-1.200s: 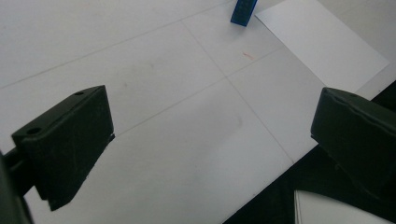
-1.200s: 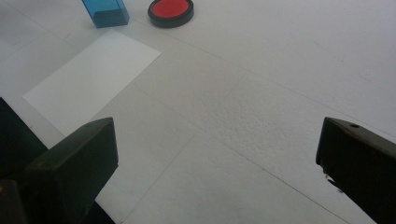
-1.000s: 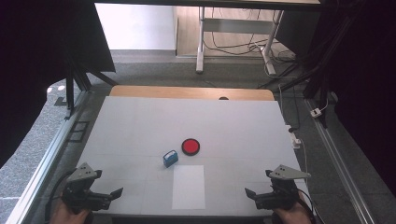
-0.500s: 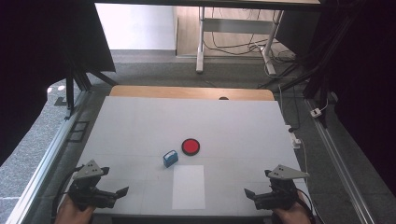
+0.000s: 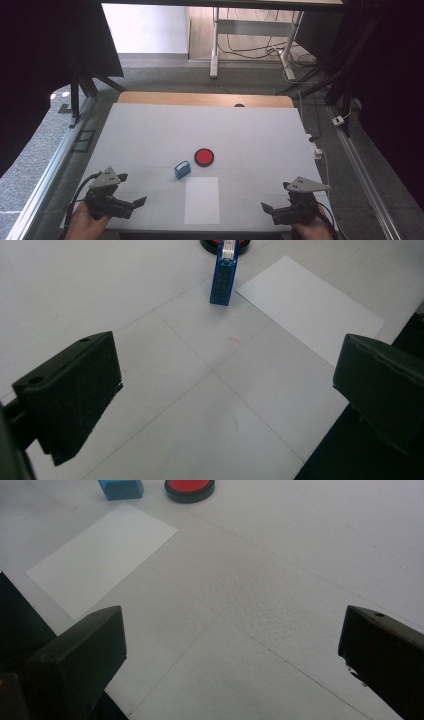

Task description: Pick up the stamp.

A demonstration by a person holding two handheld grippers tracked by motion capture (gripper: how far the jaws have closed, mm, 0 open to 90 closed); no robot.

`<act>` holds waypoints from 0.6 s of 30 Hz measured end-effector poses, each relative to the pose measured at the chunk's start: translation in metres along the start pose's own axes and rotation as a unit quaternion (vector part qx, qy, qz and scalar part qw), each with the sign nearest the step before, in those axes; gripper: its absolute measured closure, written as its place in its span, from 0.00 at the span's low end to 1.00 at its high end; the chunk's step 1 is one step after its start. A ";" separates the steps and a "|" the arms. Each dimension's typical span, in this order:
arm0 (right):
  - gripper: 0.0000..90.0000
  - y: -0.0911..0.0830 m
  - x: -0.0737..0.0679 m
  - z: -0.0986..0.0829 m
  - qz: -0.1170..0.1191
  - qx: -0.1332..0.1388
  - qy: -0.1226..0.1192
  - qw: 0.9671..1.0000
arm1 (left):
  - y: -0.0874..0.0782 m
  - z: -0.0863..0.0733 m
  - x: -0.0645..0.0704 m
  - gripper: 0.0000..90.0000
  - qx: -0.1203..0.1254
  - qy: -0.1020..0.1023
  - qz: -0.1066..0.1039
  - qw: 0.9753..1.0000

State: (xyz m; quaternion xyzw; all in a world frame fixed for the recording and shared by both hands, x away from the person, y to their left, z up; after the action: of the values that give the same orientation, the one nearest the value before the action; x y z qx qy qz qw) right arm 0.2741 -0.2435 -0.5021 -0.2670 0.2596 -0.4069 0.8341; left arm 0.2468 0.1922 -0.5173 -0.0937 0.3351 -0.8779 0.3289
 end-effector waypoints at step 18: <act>0.00 0.000 0.000 0.000 0.002 0.000 0.000 1.000 | 0.031 0.019 -0.006 0.00 0.003 0.001 -0.017 1.000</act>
State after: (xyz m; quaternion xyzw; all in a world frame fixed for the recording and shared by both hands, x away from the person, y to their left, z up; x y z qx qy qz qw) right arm 0.2745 -0.2432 -0.5022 -0.2668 0.2604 -0.4048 0.8349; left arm 0.2749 0.1691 -0.5232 -0.0976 0.3313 -0.8845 0.3136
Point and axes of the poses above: each handheld gripper's, and its own axes: y roughly forward along the jaws, z roughly out of its top, x roughly to its right, the point moved 7 cm from there along y, roughly forward along the jaws, and after that the axes turned 14 degrees about y, right-handed, at the moved point
